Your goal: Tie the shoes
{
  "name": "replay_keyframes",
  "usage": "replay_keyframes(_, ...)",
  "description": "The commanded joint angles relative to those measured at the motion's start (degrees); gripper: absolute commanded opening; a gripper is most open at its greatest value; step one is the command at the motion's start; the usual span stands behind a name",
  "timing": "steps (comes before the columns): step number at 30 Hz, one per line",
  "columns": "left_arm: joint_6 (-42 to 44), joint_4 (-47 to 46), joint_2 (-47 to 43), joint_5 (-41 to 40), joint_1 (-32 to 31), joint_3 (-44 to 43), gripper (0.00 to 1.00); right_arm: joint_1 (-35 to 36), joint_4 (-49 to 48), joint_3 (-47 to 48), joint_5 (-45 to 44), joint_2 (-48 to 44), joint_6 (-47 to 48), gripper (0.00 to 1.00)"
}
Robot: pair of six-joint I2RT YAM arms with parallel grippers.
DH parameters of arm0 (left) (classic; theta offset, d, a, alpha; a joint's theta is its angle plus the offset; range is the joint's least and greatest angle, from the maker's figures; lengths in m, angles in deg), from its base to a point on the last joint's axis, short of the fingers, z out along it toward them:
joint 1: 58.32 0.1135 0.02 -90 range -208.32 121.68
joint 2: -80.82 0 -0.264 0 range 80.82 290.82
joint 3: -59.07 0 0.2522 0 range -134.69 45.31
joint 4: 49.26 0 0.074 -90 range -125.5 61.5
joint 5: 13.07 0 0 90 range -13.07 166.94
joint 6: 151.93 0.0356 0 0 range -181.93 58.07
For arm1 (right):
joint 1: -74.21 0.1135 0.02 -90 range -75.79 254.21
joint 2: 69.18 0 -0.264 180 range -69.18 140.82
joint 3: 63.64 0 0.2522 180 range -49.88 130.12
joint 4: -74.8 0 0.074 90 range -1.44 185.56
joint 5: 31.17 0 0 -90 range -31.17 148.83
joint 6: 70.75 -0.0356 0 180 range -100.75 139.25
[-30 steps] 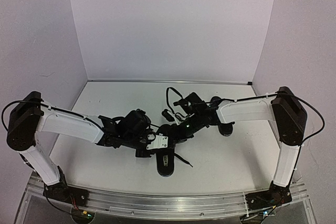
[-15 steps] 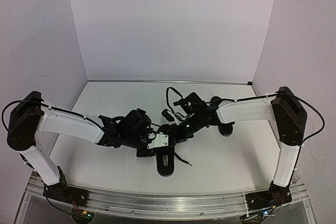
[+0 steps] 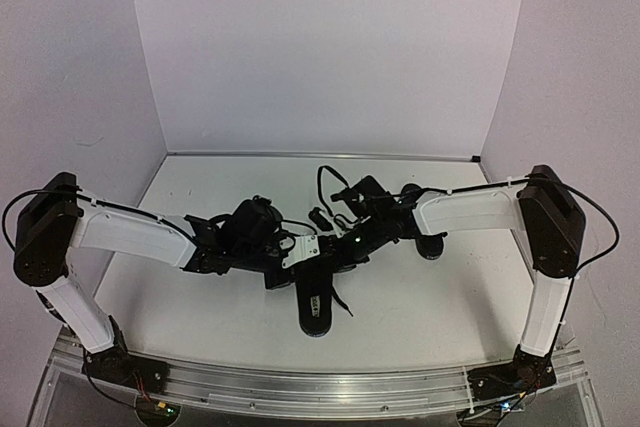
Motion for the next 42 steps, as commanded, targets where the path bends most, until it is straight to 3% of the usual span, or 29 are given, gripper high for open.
replay_keyframes(1, -3.2, -4.0, 1.0, 1.3, 0.3, -0.3, 0.00, -0.2, -1.5, -0.4, -0.9, -3.7, -0.7, 0.00)
replay_keyframes(12, -3.6, -4.7, 2.3, 4.4, 0.4, 1.3, 0.00, -0.6, -2.7, -1.3, -1.9, -4.4, -1.9, 0.00)
replay_keyframes(19, -5.4, -4.8, 4.1, 2.3, 0.4, 0.4, 0.00, -0.6, -3.6, -1.7, -0.5, -4.4, -2.3, 0.00)
replay_keyframes(42, -28.1, -25.0, 8.4, -0.4, 0.9, 7.0, 0.00, -0.6, -6.4, -3.1, 4.7, -5.0, -3.5, 0.00)
